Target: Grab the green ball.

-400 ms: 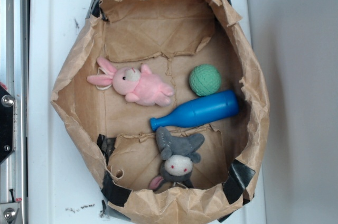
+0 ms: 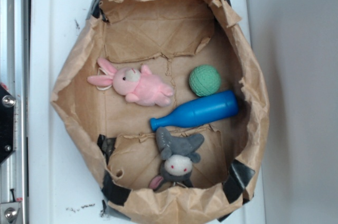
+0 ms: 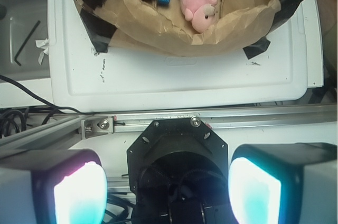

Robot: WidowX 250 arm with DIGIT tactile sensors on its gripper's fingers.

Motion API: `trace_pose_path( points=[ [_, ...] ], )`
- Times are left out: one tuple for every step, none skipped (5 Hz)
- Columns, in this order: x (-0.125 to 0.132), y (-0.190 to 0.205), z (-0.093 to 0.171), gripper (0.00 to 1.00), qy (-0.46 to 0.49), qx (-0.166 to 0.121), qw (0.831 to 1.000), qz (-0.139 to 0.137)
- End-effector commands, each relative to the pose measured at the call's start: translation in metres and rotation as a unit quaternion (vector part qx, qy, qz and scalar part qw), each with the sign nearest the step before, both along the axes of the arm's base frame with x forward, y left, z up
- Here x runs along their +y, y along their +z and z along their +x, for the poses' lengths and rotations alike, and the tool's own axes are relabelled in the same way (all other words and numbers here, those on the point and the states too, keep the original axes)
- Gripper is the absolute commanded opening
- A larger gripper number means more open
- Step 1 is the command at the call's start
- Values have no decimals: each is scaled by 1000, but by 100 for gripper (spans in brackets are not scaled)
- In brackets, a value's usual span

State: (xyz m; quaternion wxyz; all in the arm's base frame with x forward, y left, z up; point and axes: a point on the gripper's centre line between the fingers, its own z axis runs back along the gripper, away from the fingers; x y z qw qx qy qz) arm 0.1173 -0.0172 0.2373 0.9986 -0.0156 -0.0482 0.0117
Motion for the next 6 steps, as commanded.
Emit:
trace_pose_path(
  points=[
    [38,2,91,100,64,-37,997,25],
    [53,-9,122,100,106,-108,988,39],
    [78,-29,143,100,189,-114,975,38],
    [78,-29,143,100,189,-114,975,38],
    [78,-29,143,100,189,-114,975,38],
    [78,-29,143,100,189,-114,975,38]
  ],
)
